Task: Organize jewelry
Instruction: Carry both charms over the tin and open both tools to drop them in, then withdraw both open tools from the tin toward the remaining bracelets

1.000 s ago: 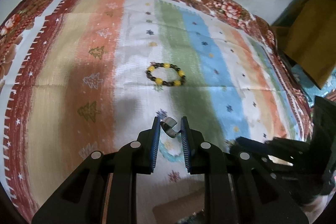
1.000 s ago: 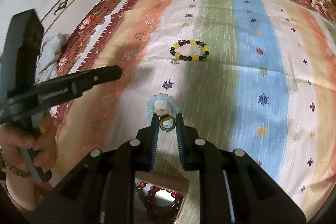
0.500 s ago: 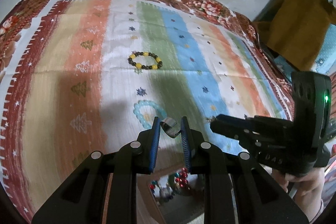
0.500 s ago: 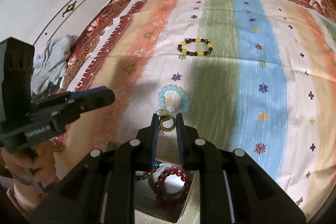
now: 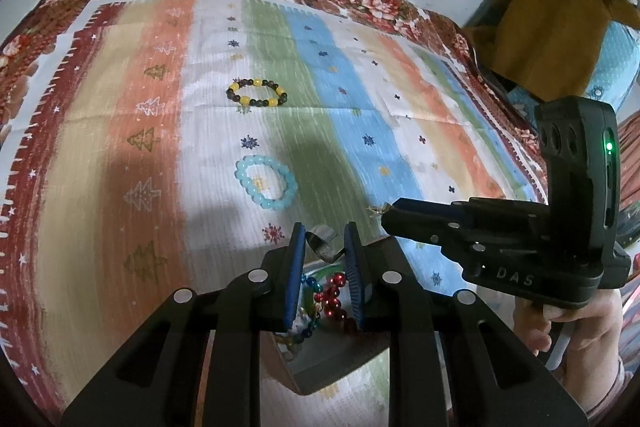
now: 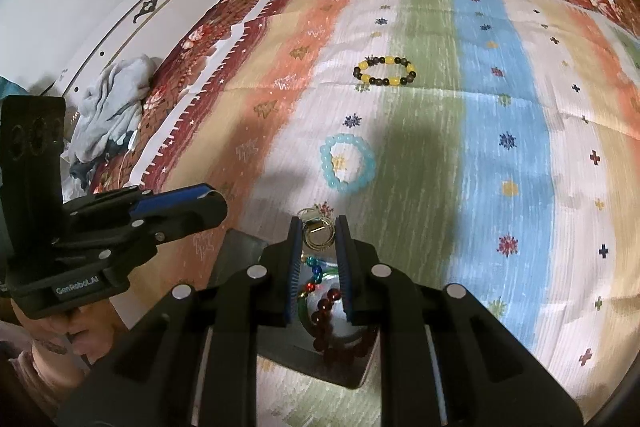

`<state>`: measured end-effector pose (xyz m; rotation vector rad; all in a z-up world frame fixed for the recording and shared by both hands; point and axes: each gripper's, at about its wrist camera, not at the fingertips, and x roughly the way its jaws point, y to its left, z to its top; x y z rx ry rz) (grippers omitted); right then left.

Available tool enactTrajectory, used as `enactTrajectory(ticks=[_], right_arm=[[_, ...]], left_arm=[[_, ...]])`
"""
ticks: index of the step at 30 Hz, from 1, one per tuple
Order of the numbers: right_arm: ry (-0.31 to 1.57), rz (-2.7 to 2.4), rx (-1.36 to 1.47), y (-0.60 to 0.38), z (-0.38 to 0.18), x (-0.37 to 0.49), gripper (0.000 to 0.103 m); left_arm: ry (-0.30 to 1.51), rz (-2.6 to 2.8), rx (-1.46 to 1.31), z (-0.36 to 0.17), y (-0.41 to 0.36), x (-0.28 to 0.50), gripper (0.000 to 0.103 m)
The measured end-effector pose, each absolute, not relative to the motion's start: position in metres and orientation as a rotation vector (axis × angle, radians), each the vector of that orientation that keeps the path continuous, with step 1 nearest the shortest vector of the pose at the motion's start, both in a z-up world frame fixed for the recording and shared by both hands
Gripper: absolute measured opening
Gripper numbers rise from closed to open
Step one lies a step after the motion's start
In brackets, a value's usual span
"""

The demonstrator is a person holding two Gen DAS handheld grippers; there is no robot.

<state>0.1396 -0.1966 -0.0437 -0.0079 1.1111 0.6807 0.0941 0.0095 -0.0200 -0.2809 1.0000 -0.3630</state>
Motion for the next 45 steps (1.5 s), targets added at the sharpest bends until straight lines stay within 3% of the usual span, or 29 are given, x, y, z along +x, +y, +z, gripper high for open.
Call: enactTrajectory(ticks=[21, 22, 23, 24, 25, 45], right_arm=[[1.144, 0.684, -0.010, -0.200, -0.054, 0.115, 0.018], [1.146, 0.684, -0.009, -0.200, -0.055, 0.115, 0.019], [1.151, 0.684, -0.006, -0.200, -0.055, 0.115, 0.028], [1.162, 0.676, 0.001, -0.201, -0.057, 0.117, 0.044], [1.163, 0.661, 0.003, -0.202, -0.057, 0.118, 0.050], [1.154, 0.631, 0.007, -0.204, -0.055, 0.125, 0.056]], left_arm=[[0.999, -0.348, -0.234, -0.026, 0.003, 0.074, 0.020], [1.004, -0.354, -0.231, -0.027, 0.002, 0.074, 0.020], [1.008, -0.361, -0.230, -0.027, 0.002, 0.074, 0.022], [1.011, -0.366, -0.234, -0.027, 0.003, 0.074, 0.031], [1.007, -0.361, -0.246, -0.027, 0.006, 0.075, 0.035], [1.026, -0.299, -0.201, -0.035, 0.008, 0.086, 0.037]])
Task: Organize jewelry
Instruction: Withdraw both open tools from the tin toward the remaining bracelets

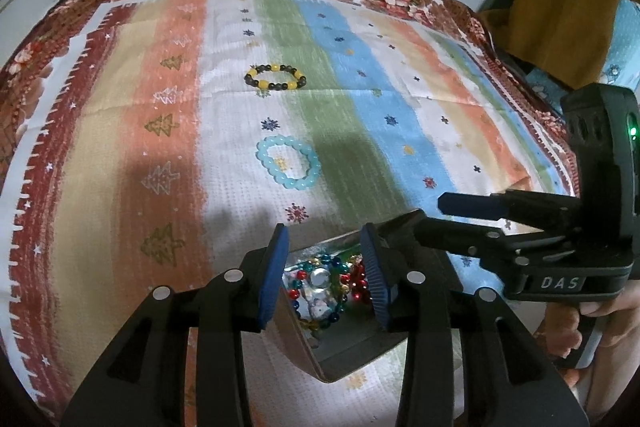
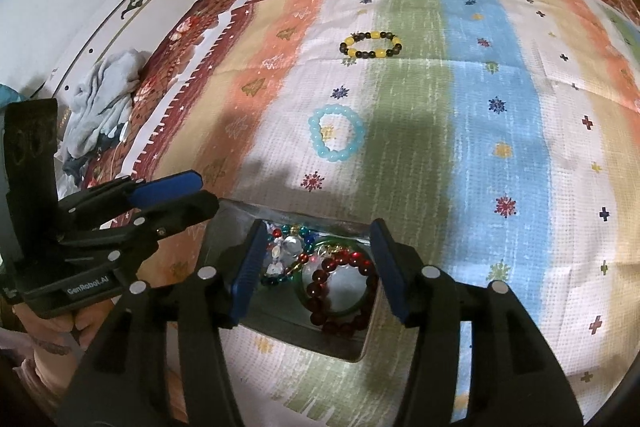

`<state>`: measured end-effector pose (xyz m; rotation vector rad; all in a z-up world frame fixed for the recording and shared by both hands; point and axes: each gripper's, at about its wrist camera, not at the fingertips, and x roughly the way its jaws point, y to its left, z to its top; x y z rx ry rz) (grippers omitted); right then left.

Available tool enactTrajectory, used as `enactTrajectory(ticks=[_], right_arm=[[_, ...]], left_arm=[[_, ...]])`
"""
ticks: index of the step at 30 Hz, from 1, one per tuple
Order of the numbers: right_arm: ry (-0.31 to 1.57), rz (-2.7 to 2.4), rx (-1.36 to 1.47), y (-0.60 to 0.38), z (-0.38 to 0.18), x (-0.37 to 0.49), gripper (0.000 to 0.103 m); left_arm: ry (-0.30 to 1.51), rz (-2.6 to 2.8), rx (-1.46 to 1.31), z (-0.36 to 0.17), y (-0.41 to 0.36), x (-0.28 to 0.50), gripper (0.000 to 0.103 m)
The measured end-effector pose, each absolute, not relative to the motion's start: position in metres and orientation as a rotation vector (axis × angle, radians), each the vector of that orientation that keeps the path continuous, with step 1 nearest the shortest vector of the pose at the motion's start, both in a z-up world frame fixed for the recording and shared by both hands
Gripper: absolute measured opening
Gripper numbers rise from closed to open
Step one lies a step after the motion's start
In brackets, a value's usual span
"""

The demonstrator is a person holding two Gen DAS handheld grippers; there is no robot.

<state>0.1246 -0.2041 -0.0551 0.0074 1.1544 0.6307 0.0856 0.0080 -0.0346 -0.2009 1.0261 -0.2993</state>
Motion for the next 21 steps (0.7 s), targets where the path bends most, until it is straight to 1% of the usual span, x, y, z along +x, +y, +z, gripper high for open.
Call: enactTrajectory(ticks=[4, 14, 16, 18, 21], right_arm=[[1.148, 0.626, 0.021, -0.206, -0.053, 0.131, 0.056], [1.132, 0.591, 0.012, -0.203, -0.052, 0.154, 0.057], [1.116, 0.568, 0.003, -0.203, -0.052, 0.162, 0.059], [1.108, 0.556, 0.002, -0.204, -0.051, 0.169, 0.064], [1.104, 0.548, -0.001, -0.205, -0.051, 0.178, 0.064]], left_arm=[[1.025, -0.293, -0.195, -0.034, 0.010, 0.089, 0.038], [1.007, -0.257, -0.120, -0.029, 0.001, 0.114, 0.042], [1.006, -0.237, -0.095, -0.030, 0.001, 0.124, 0.044], [1.017, -0.223, -0.090, -0.032, 0.005, 0.132, 0.044], [1.034, -0.201, -0.078, -0.038, 0.011, 0.141, 0.045]])
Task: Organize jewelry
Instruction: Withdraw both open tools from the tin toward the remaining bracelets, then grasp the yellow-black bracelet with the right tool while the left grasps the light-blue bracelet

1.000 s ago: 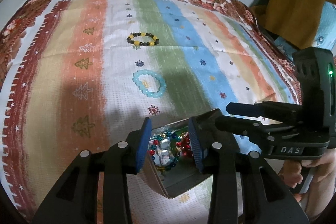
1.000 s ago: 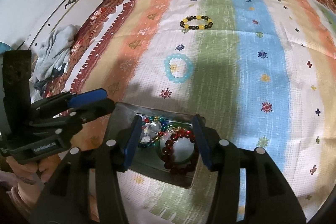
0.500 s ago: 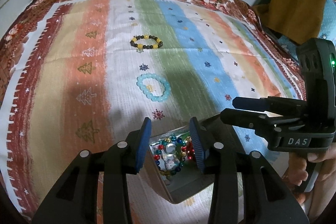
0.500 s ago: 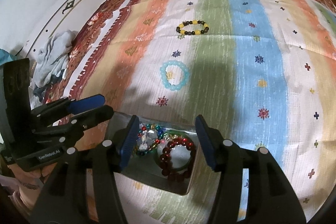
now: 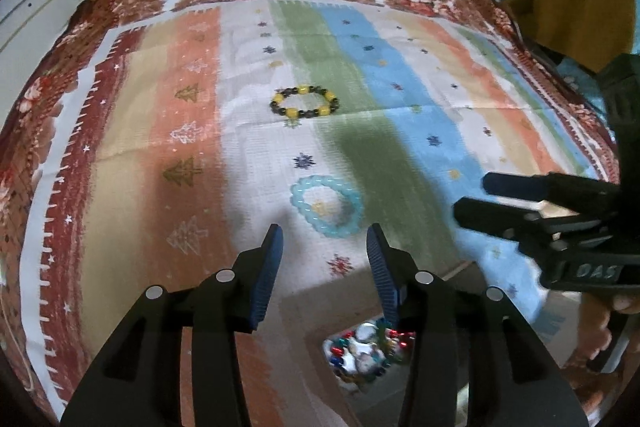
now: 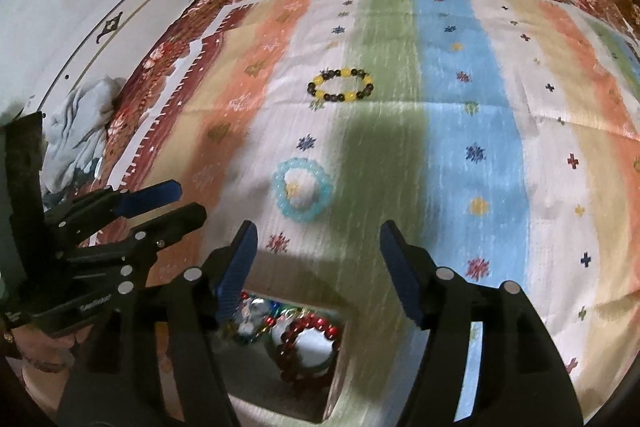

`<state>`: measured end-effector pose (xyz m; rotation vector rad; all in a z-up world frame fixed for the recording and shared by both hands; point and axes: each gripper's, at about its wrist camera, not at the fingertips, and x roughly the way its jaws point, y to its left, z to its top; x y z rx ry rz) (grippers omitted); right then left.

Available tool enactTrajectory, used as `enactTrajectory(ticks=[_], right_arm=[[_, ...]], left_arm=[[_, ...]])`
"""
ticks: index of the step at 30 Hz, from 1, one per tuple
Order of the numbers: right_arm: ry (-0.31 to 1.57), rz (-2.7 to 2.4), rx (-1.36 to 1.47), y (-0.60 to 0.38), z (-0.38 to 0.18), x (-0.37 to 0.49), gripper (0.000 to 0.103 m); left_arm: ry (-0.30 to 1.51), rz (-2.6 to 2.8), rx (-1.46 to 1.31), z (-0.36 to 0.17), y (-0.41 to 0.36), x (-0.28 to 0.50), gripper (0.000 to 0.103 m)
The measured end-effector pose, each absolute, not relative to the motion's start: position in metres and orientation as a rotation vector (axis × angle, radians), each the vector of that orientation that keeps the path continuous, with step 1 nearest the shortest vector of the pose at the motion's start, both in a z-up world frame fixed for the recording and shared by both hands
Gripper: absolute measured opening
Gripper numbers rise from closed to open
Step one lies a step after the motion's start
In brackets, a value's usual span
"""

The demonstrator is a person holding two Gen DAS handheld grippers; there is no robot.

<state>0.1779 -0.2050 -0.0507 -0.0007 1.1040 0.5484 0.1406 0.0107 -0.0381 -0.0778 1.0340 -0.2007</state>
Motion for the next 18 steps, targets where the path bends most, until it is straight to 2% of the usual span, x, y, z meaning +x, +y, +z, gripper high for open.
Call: enactTrajectory(ticks=[6, 9, 18], right_arm=[[1.107, 0.518, -0.005, -0.204, -0.054, 0.198, 0.064], [1.104, 0.496, -0.017, -0.201, -0.058, 0.210, 0.067], [1.117, 0.465, -0.002, -0.198, -0.067, 0.241, 0.072]], left_arm=[[1.064, -0.184, -0.037, -0.048, 0.006, 0.158, 0.045], [1.072, -0.179, -0.025, -0.052, 0.005, 0.168, 0.052], [1.131, -0.157, 0.005, -0.075, 0.009, 0.193, 0.052]])
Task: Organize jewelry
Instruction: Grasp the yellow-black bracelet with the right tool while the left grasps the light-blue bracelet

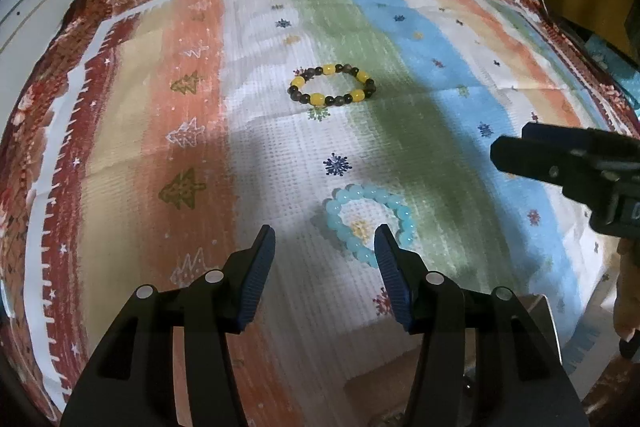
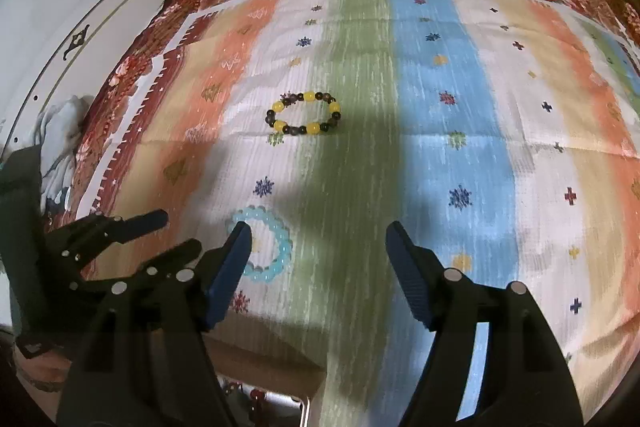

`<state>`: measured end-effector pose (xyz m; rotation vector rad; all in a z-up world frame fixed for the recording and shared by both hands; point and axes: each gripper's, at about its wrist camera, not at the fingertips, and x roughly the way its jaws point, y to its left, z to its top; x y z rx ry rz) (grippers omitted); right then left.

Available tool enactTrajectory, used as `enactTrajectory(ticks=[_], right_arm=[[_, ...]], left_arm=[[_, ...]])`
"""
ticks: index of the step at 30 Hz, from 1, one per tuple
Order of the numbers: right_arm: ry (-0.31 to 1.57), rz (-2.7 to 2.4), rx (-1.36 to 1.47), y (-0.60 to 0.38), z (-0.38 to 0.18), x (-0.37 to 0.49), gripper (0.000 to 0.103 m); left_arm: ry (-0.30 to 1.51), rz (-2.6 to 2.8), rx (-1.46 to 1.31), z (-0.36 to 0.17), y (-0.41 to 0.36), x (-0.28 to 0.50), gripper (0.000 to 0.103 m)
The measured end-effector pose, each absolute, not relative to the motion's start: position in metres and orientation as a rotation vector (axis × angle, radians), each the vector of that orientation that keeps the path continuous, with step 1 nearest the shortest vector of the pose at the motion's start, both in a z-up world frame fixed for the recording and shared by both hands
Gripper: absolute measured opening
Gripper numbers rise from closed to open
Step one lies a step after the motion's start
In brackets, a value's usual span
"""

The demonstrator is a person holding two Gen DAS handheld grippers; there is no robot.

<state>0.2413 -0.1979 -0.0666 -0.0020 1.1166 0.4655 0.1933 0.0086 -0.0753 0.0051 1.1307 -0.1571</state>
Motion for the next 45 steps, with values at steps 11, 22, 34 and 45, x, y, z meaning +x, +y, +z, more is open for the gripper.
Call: enactTrajectory(ticks=[11, 22, 34, 45], right_arm=[[1.138, 0.399, 0.025, -0.200, -0.084, 0.282, 0.072], [1.163, 0.394, 0.027, -0.188, -0.098, 0.315, 0.073], [1.188, 0.391, 0.022, -0.171, -0.116, 0.354, 0.073], [1.206, 0.398, 0.014, -0.151, -0.126, 0.373, 0.073]], left_arm=[[1.170, -0.166, 0.034, -0.092, 0.003, 0.217, 0.054], [1.187, -0.191, 0.024, -0.099, 0.002, 0.230, 0.056], [1.225, -0.191, 0.002, -0.113, 0.011, 0.243, 0.056], [1.251, -0.199, -0.010, -0.123, 0.015, 0.250, 0.057]])
